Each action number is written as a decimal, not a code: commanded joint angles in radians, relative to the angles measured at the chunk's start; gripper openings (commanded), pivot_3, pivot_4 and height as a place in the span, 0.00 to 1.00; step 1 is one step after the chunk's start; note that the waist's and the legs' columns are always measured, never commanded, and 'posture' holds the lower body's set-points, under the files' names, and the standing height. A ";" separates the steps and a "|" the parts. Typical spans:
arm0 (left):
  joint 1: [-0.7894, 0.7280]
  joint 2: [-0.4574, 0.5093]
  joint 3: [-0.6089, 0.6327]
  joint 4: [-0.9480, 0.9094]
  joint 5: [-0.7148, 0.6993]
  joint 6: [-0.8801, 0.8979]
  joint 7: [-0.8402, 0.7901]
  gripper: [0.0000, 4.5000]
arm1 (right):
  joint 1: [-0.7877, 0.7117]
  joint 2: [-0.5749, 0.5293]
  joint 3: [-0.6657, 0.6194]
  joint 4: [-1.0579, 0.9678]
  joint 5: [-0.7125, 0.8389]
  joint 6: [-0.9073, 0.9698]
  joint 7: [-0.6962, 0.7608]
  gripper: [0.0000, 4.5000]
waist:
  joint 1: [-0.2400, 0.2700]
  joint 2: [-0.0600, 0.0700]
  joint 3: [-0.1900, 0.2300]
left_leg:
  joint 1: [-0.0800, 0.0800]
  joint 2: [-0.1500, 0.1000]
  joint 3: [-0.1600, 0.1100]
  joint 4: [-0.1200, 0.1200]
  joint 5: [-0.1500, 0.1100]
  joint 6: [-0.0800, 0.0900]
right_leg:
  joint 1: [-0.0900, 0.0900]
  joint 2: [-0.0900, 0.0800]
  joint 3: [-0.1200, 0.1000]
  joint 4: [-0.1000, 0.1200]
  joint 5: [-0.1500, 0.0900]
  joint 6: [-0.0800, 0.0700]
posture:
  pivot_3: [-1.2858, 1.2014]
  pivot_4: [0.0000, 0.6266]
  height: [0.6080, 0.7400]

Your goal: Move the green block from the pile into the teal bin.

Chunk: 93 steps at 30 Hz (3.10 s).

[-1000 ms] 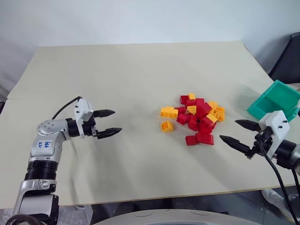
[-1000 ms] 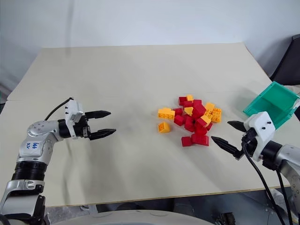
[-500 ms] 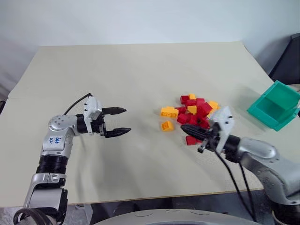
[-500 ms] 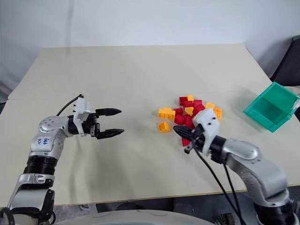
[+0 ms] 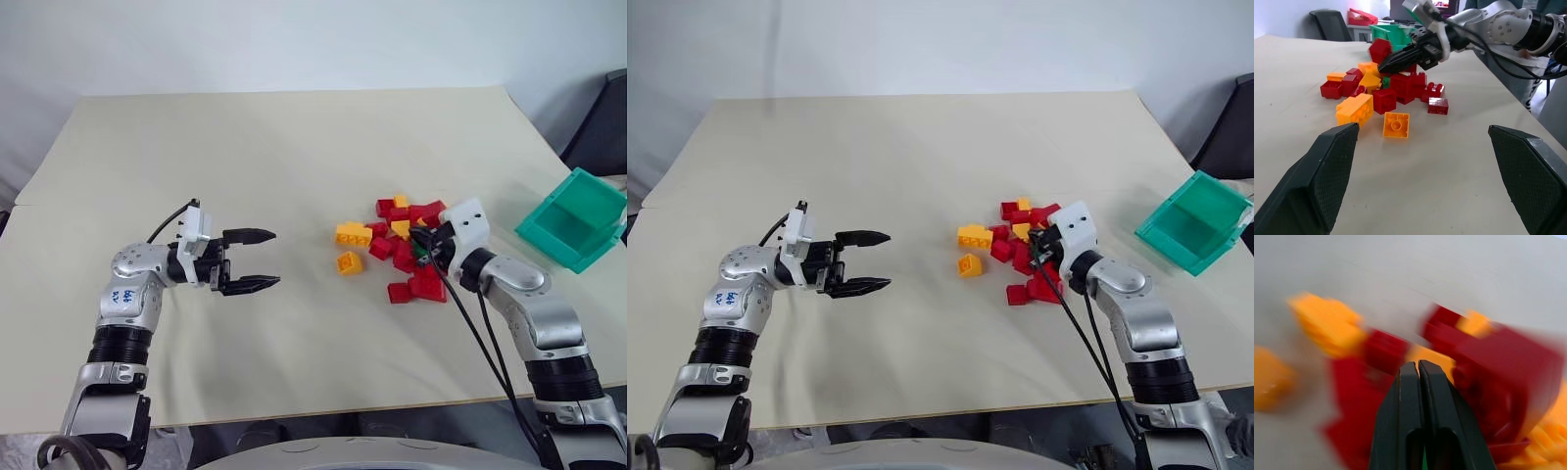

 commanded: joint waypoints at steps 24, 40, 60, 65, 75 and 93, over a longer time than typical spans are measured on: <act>0.034 -0.011 0.015 -0.065 -0.011 -0.008 0.054 1.00 | 0.185 -0.488 -0.293 -0.276 0.186 0.235 0.462 0.81 | 0.022 0.002 0.001 | 0.002 0.001 -0.002 0.002 -0.003 0.004 | 0.002 -0.002 0.003 -0.002 0.002 0.003 | 0.52 0.24 1.00; 0.052 -0.045 0.011 -0.099 -0.013 -0.010 0.100 1.00 | -0.280 -0.364 0.227 0.017 -0.049 0.316 0.468 1.00 | 0.000 0.002 0.001 | -0.001 0.000 -0.001 0.003 -0.002 0.004 | -0.002 -0.003 0.003 0.000 0.002 0.003 | 0.52 0.24 1.00; 0.122 -0.045 0.018 -0.188 -0.030 0.015 0.166 1.00 | -0.454 -0.231 0.332 0.250 -0.211 0.329 0.533 0.41 | -0.006 0.002 0.001 | -0.001 0.000 -0.001 0.004 -0.002 0.003 | -0.002 -0.004 0.003 0.002 0.002 0.003 | 0.52 0.24 1.00; 0.078 -0.060 0.002 -0.154 -0.023 0.012 0.152 1.00 | -0.424 -0.259 0.257 0.170 -0.194 0.350 0.516 0.32 | -0.001 0.002 0.001 | -0.002 0.000 -0.001 0.003 -0.002 0.003 | -0.004 -0.004 0.003 0.001 0.002 0.003 | 0.52 0.24 1.00; -0.052 -0.128 -0.096 -0.108 0.035 0.049 0.190 1.00 | -0.324 -0.349 -0.109 -0.015 -0.151 0.322 0.336 0.32 | 0.003 0.002 0.001 | -0.011 -0.001 0.004 0.006 -0.001 0.003 | -0.009 -0.003 0.000 0.001 0.002 0.003 | 0.52 0.24 1.00; -0.331 -0.305 -0.146 0.234 0.240 -0.015 0.465 1.00 | -0.435 -0.418 -0.139 0.724 -0.372 -0.091 -0.064 0.32 | -0.005 0.002 0.001 | -0.006 -0.004 0.009 0.002 0.002 0.000 | -0.008 0.000 0.006 0.000 0.003 0.005 | 0.52 0.24 1.00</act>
